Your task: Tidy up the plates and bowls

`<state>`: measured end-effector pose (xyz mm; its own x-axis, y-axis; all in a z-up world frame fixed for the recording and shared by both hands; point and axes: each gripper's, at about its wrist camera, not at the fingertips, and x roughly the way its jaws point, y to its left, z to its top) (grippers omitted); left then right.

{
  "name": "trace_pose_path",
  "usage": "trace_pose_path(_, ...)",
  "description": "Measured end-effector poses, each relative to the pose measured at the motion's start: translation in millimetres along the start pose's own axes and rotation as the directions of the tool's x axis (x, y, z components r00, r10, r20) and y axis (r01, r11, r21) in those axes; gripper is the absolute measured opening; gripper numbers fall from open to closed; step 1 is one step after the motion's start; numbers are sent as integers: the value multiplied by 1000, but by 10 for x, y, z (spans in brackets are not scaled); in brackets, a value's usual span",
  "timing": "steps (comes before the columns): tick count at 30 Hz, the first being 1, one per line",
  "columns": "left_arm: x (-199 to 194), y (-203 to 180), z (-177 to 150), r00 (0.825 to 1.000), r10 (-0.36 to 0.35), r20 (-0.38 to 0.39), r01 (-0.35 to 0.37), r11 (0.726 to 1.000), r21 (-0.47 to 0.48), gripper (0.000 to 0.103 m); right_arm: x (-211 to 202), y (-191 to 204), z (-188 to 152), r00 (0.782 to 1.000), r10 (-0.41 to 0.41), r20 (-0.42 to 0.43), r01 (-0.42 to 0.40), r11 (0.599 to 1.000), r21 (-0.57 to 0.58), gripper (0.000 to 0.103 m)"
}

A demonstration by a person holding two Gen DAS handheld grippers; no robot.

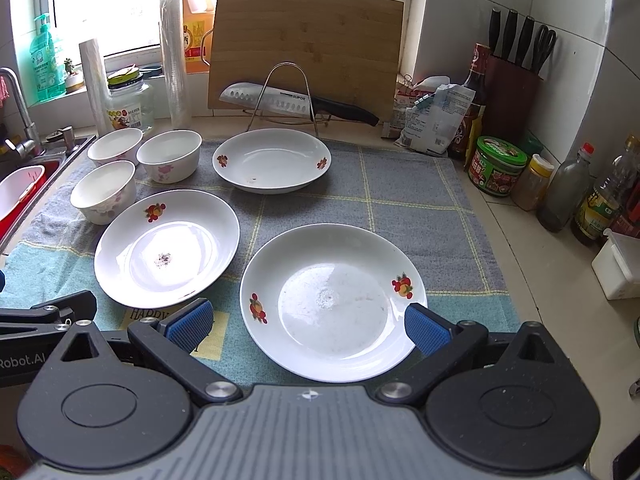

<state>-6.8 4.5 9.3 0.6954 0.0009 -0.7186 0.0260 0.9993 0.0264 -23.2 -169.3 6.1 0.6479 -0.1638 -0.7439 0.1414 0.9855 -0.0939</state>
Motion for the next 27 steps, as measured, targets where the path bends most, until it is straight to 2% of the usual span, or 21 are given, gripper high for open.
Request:
trace_pose_path(15, -1, -17, -8, 1000, -22, 3, 22, 1000, 4, 102, -23, -36, -36, 1000, 2, 31, -2, 1000, 0, 103)
trace_pose_path(27, 47, 15, -62, 994, -89, 60, 89, 996, 13, 102, -40, -159, -180, 989, 78, 123, -73, 996, -45, 103)
